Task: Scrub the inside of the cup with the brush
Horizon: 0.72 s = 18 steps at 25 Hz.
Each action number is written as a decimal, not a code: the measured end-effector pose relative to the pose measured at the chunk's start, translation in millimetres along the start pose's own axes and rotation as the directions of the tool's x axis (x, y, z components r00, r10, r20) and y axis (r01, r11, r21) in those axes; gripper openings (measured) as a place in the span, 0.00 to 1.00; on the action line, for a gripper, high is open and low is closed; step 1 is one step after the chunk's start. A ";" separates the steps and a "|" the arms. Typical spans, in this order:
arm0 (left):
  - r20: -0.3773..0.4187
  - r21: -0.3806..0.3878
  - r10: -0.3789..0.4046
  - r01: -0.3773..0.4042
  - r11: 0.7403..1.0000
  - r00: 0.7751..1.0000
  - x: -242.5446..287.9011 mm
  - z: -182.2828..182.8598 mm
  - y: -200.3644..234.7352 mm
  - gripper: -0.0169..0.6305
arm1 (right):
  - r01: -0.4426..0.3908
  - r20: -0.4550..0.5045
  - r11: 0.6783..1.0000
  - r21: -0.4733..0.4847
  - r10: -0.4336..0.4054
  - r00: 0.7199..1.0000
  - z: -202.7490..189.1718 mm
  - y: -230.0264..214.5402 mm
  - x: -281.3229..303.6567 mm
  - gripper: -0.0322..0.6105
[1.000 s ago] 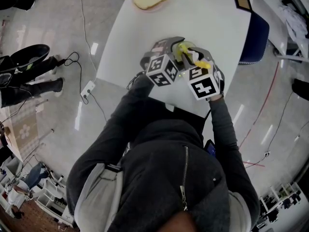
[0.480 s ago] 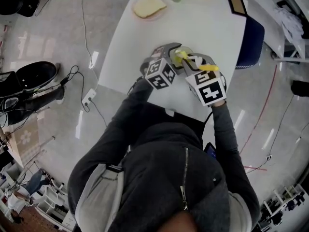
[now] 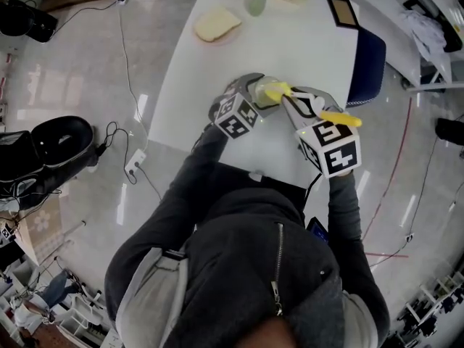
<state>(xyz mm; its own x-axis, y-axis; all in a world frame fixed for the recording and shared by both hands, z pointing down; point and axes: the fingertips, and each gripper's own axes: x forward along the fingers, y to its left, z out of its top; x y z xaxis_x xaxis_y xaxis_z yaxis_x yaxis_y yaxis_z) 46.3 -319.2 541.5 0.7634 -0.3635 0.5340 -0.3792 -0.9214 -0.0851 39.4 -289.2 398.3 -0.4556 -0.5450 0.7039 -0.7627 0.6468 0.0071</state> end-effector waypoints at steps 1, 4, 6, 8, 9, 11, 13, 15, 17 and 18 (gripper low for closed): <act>0.001 -0.007 0.001 -0.001 1.000 1.000 -0.1 0.0 0.8 0.62 | 0.007 0.013 1.000 0.010 -0.007 1.000 1.8 -2.2 -6.5 0.19; 0.007 -0.034 0.002 -0.002 0.999 1.000 0.3 0.8 3.4 0.62 | 0.034 0.041 0.998 0.044 -0.036 0.998 2.6 -11.6 -24.8 0.19; 0.010 -0.057 0.001 -0.001 0.998 1.000 1.0 1.0 5.5 0.62 | 0.059 0.051 0.996 0.067 -0.062 0.997 -0.9 -18.1 -35.9 0.19; 0.013 -0.077 0.001 0.000 0.997 1.000 1.7 1.4 6.7 0.62 | 0.083 0.056 0.992 0.091 -0.088 0.995 -7.5 -22.8 -46.6 0.19; 0.016 -0.088 0.002 0.000 0.996 1.000 2.3 1.9 7.2 0.62 | 0.091 0.058 0.990 0.106 -0.098 0.993 -11.8 -24.6 -51.3 0.19; 0.023 -0.117 0.006 -0.003 0.993 1.000 3.1 3.3 9.4 0.62 | 0.102 0.059 0.984 0.143 -0.112 0.992 -21.8 -27.9 -57.6 0.19; 0.030 -0.143 0.011 -0.007 0.990 0.999 1.2 6.9 11.5 0.63 | 0.109 0.053 0.977 0.185 -0.121 0.991 -34.1 -30.9 -59.6 0.19; 0.032 -0.154 0.012 -0.007 0.988 0.999 0.0 9.1 11.6 0.63 | 0.116 0.043 0.966 0.231 -0.130 0.991 -47.4 -33.6 -59.8 0.19; 0.030 -0.171 0.008 -0.003 0.985 1.000 1.1 9.0 11.2 0.63 | 0.124 0.032 0.955 0.270 -0.138 0.990 -60.1 -36.4 -58.3 0.19; 0.028 -0.184 0.007 -0.002 0.983 1.000 1.3 8.5 11.1 0.65 | 0.127 0.024 0.950 0.286 -0.139 0.990 -65.9 -37.4 -56.6 0.19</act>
<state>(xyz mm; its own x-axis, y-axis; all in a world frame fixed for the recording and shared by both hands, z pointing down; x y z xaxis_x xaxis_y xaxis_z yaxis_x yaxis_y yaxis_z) 47.5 -331.1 534.1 0.7748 -0.3740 0.5097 -0.4705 -0.8797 0.0696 124.0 -247.4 405.0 -0.3560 -0.6425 0.6785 -0.9133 0.3931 -0.1070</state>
